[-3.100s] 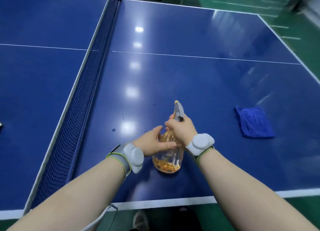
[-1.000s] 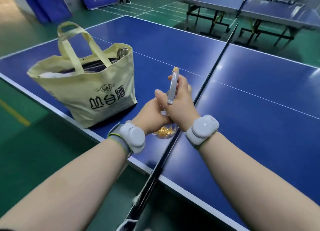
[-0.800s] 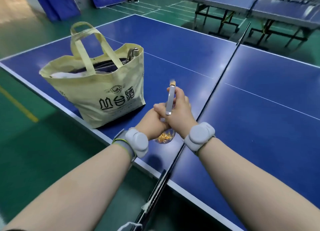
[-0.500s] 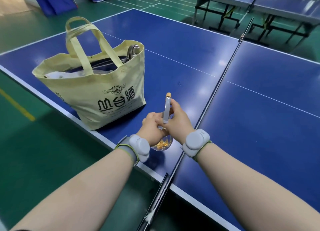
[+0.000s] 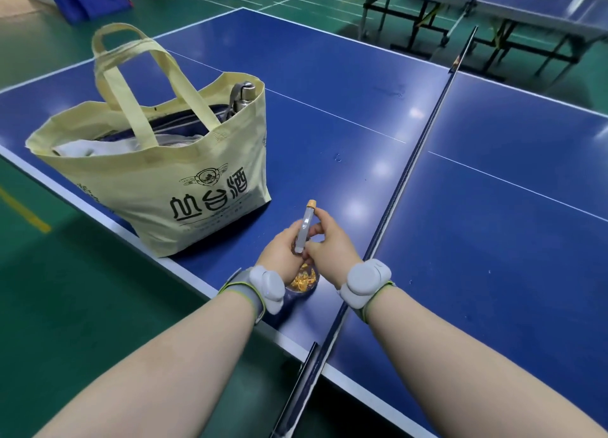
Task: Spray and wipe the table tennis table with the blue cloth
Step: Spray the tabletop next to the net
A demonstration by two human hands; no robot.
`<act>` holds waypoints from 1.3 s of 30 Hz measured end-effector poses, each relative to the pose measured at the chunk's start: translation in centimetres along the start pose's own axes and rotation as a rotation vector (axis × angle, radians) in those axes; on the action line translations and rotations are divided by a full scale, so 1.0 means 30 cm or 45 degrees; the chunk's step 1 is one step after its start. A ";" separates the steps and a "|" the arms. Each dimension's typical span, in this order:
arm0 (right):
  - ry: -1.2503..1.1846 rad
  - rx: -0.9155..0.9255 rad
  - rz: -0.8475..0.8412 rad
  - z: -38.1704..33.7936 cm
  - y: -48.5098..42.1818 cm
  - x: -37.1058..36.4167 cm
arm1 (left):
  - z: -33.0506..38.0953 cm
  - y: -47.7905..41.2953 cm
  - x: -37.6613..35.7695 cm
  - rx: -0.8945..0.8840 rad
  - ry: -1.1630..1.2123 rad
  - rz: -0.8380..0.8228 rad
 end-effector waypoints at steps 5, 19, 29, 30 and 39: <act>0.046 -0.061 -0.036 -0.005 0.017 0.014 | -0.039 0.014 0.002 0.199 -0.129 -0.013; 0.056 0.127 -0.082 -0.048 0.213 0.113 | 0.140 0.334 0.028 -0.023 0.167 0.594; -0.050 0.070 0.029 0.047 0.404 0.323 | 0.304 0.496 -0.232 -0.245 -0.009 0.441; -0.049 0.061 0.031 0.063 0.420 0.344 | 0.310 0.510 -0.266 -0.236 -0.014 0.401; 0.004 -0.050 0.111 0.268 0.576 0.627 | 0.386 0.571 -0.602 -0.247 -0.033 0.165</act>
Point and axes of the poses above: each hand's wrist, its own y-axis away from the middle knuckle, its own x-axis out of the back of the hand, z = x × y, the point moved 7 cm from there along -y, towards the middle knuckle, and after that the axes turned 8 degrees about x, right-handed, at the moved point
